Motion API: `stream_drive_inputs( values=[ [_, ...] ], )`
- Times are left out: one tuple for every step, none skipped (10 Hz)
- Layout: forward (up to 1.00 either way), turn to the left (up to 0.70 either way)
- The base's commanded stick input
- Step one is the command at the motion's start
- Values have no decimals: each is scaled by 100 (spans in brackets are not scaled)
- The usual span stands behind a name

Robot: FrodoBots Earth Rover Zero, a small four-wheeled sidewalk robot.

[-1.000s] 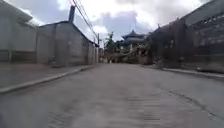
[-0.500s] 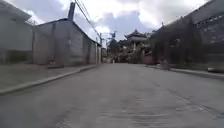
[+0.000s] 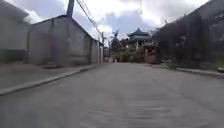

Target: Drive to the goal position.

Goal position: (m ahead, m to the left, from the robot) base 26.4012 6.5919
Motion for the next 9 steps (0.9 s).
stream_drive_inputs(
  values=[
    [100, 0],
    [100, 0],
    [100, 0],
    [100, 0],
    [100, 0],
    [100, -33],
    [100, -39],
    [100, -40],
    [100, -40]
  ],
)
